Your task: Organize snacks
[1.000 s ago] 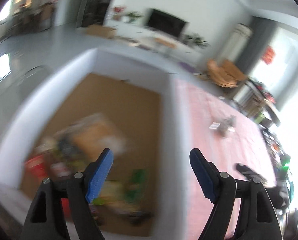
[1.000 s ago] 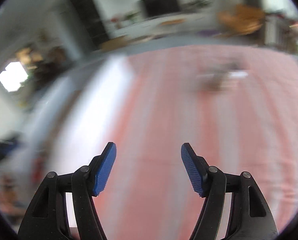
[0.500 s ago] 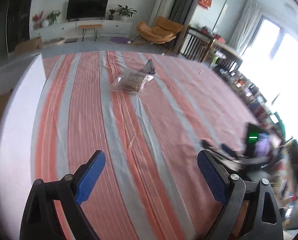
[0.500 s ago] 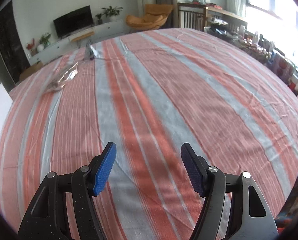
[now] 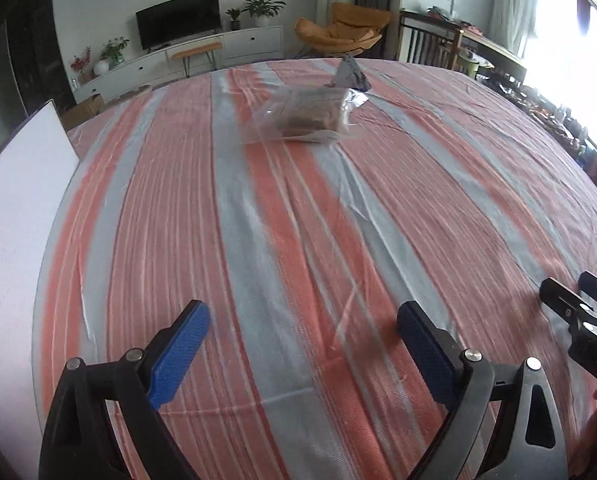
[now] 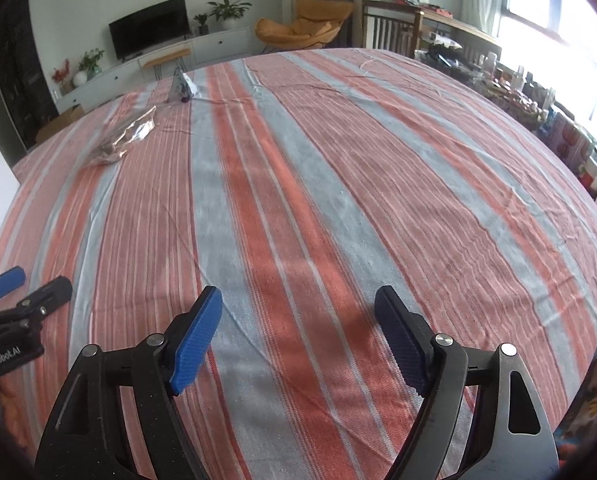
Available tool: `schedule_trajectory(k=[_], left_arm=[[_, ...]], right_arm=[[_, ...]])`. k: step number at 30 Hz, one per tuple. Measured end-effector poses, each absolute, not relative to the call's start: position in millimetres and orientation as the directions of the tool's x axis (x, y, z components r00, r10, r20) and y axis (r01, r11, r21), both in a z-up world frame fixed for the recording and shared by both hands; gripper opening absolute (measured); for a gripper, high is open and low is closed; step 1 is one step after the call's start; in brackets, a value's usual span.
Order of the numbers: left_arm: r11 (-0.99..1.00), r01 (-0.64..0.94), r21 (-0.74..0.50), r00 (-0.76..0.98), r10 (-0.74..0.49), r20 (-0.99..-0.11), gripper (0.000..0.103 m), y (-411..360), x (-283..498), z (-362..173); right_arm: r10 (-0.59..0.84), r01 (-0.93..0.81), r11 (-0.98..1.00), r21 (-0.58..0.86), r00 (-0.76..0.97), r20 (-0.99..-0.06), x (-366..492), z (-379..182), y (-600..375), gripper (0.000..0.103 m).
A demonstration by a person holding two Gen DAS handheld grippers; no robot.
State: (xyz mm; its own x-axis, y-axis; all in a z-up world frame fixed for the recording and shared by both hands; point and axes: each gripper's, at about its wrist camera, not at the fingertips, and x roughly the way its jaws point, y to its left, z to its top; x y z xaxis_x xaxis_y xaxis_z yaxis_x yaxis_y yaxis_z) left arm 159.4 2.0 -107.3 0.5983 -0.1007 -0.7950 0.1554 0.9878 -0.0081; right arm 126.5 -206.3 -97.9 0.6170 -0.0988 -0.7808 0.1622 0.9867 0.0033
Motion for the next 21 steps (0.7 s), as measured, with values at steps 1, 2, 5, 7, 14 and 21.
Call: schedule_trajectory(k=[1,2,5,7,14,21], left_arm=[[0.988,0.154,-0.006,0.596,-0.098,-0.797,0.099,2.4,159.5,-106.9],[0.989,0.149,-0.004,0.591,-0.092,-0.801,0.103,2.9,160.4,-108.2],[0.99,0.144,-0.005,0.589,-0.089,-0.803,0.103,2.0,159.7,-106.9],[0.99,0.144,-0.006,0.589,-0.09,-0.803,0.103,2.1,159.5,-106.9],[0.99,0.144,-0.005,0.589,-0.089,-0.803,0.103,1.8,159.6,-106.7],[0.99,0.144,-0.005,0.589,-0.09,-0.803,0.103,1.7,159.7,-106.7]], right_arm=[[-0.099,0.16,0.987,0.001,0.616,-0.782,126.4,-98.1,-205.7,0.084],[-0.099,0.158,0.987,-0.001,0.615,-0.782,125.9,-97.8,-205.2,0.084],[-0.1,0.159,0.987,-0.002,0.614,-0.783,125.1,-97.4,-205.1,0.084],[-0.1,0.159,0.987,-0.001,0.614,-0.783,124.9,-97.3,-205.2,0.085],[-0.101,0.16,0.987,-0.002,0.614,-0.783,124.5,-97.0,-205.2,0.085],[-0.101,0.16,0.987,-0.002,0.614,-0.783,124.3,-96.8,-205.3,0.085]])
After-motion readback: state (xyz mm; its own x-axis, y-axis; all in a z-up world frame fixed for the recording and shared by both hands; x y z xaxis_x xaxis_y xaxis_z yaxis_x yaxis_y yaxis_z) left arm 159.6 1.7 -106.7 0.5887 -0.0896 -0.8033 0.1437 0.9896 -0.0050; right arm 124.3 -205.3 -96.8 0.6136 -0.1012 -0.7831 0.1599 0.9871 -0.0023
